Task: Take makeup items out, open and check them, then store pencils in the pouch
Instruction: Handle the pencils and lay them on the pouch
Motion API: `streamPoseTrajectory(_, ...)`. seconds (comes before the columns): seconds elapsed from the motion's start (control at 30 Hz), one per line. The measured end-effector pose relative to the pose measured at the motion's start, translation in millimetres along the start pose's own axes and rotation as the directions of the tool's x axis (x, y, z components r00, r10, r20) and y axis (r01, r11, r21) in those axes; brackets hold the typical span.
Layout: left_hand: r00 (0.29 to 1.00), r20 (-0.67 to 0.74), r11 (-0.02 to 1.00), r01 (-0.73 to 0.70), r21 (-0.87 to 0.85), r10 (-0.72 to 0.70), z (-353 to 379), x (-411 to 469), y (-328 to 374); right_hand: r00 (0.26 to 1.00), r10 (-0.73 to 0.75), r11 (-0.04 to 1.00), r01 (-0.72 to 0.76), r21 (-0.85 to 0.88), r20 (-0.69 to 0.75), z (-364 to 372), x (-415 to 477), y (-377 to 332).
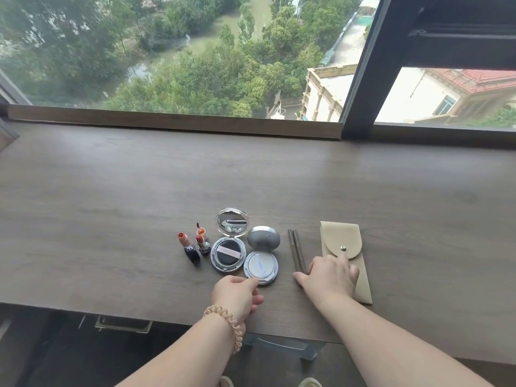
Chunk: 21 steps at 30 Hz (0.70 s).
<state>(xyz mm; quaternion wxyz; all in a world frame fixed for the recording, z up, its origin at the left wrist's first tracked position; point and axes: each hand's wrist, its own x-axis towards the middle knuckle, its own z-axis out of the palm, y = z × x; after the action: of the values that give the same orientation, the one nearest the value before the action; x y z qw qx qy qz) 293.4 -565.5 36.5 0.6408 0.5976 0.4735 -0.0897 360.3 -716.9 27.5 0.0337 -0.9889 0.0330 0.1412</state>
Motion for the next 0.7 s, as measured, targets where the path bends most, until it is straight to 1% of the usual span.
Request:
streamPoseTrajectory(0.2,1.000,0.001,1.000,-0.013,-0.007,0.013,-13,-13,8,0.999,0.043,0.997,-0.044,0.056,0.024,5,-2,-5)
streamPoseTrajectory(0.3,0.999,0.004,0.999,-0.033,-0.003,0.033,-17,-20,14,0.997,0.079,0.985,-0.075,0.158,-0.020,2,-6,-4)
streamPoseTrajectory(0.33,0.998,0.018,0.998,-0.060,0.028,0.060,-18,-22,17,0.994,0.103,0.973,-0.091,0.213,-0.048,0,-8,-3)
streamPoseTrajectory(0.37,0.993,0.042,0.990,-0.117,0.073,0.114,-18,-24,21,0.988,0.134,0.955,-0.108,0.275,-0.078,-3,-11,-2)
streamPoseTrajectory(0.4,0.976,0.076,0.967,-0.214,0.137,0.205,-18,-26,25,0.981,0.167,0.930,-0.122,0.346,-0.102,-9,-14,-1)
streamPoseTrajectory(0.43,0.936,0.127,0.906,-0.350,0.239,0.328,-19,-26,29,0.975,0.192,0.892,-0.124,0.435,-0.114,-15,-17,0)
streamPoseTrajectory(0.47,0.865,0.200,0.785,-0.501,0.364,0.460,-19,-27,34,0.973,0.202,0.832,-0.109,0.544,-0.114,-22,-20,2)
streamPoseTrajectory(0.5,0.769,0.282,0.616,-0.632,0.470,0.573,-20,-28,39,0.976,0.191,0.750,-0.076,0.657,-0.105,-30,-22,3)
streamPoseTrajectory(0.53,0.663,0.356,0.444,-0.724,0.527,0.659,-20,-31,45,0.980,0.168,0.658,-0.033,0.752,-0.103,-39,-26,3)
streamPoseTrajectory(0.57,0.582,0.415,0.315,-0.772,0.553,0.699,-19,-33,52,0.984,0.136,0.579,0.013,0.815,-0.112,-48,-30,4)
streamPoseTrajectory(0.6,0.542,0.450,0.234,-0.783,0.576,0.710,-17,-35,59,0.988,0.095,0.515,0.055,0.855,-0.121,-57,-33,3)
streamPoseTrajectory(0.67,0.512,0.485,0.115,-0.762,0.637,0.709,-13,-38,70,0.992,-0.006,0.391,0.119,0.913,-0.127,-73,-36,3)
streamPoseTrajectory(0.7,0.500,0.487,0.074,-0.748,0.660,0.716,-12,-40,75,0.991,-0.061,0.314,0.135,0.940,-0.122,-80,-37,3)
